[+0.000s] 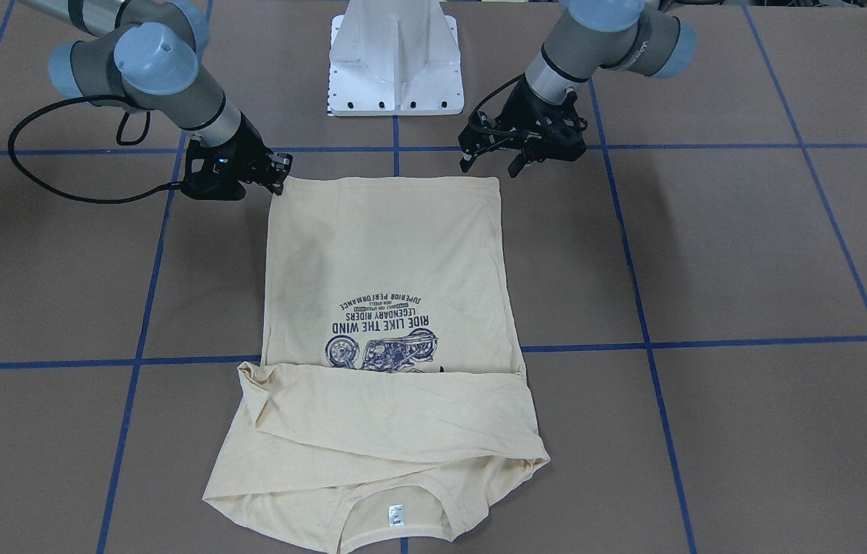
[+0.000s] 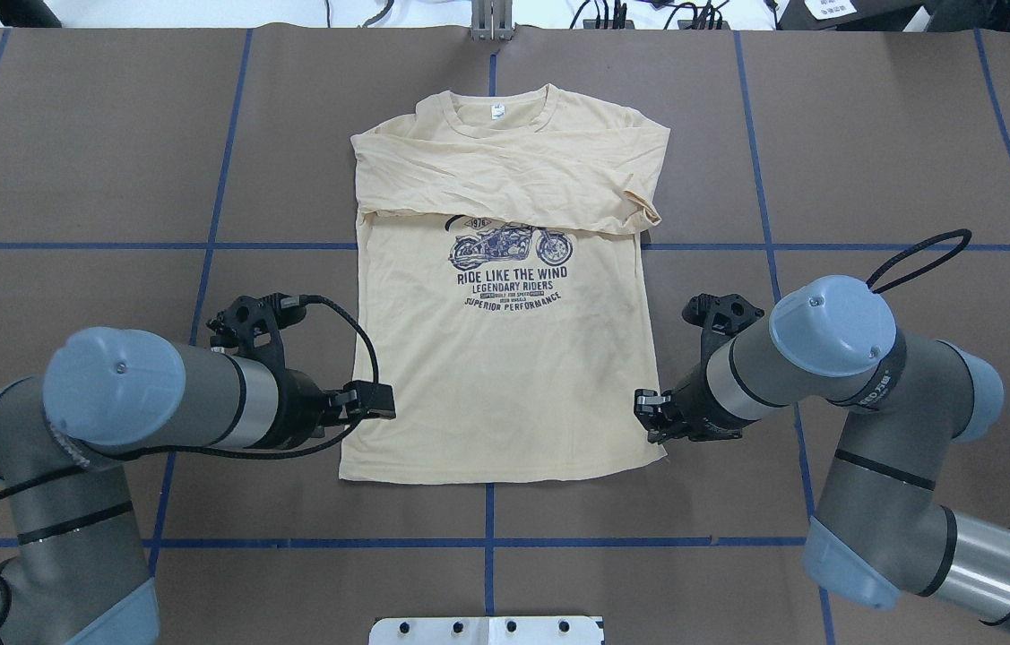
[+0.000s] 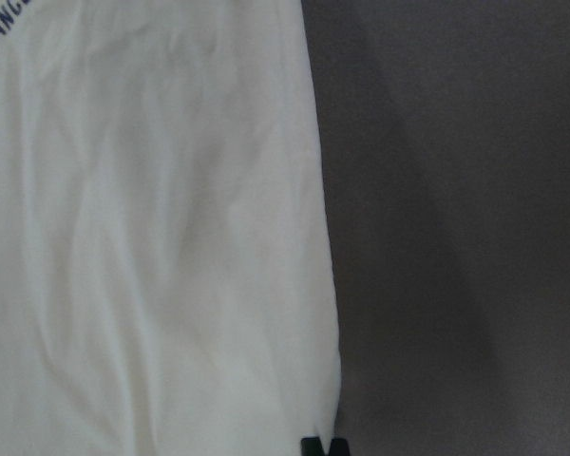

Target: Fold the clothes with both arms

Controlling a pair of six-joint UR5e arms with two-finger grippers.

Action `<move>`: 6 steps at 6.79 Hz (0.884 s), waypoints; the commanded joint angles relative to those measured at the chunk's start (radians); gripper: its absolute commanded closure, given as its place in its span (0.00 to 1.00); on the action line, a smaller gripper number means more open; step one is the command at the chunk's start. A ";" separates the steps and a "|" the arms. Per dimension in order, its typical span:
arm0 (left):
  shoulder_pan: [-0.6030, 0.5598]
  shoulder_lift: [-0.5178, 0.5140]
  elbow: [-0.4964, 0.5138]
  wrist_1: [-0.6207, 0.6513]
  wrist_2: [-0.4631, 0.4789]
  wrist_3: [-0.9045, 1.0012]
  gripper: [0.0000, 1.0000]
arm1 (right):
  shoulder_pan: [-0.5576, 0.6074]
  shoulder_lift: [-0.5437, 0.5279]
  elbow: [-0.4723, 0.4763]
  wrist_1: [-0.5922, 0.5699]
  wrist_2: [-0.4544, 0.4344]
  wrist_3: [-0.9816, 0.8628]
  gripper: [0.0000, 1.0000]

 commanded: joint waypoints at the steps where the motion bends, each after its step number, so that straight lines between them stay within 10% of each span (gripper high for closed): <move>1: 0.078 -0.017 0.026 0.124 0.093 0.004 0.02 | -0.001 0.007 0.001 0.001 -0.005 0.000 1.00; 6: 0.079 -0.074 0.113 0.127 0.112 0.004 0.13 | 0.019 0.007 0.001 0.006 0.004 -0.001 1.00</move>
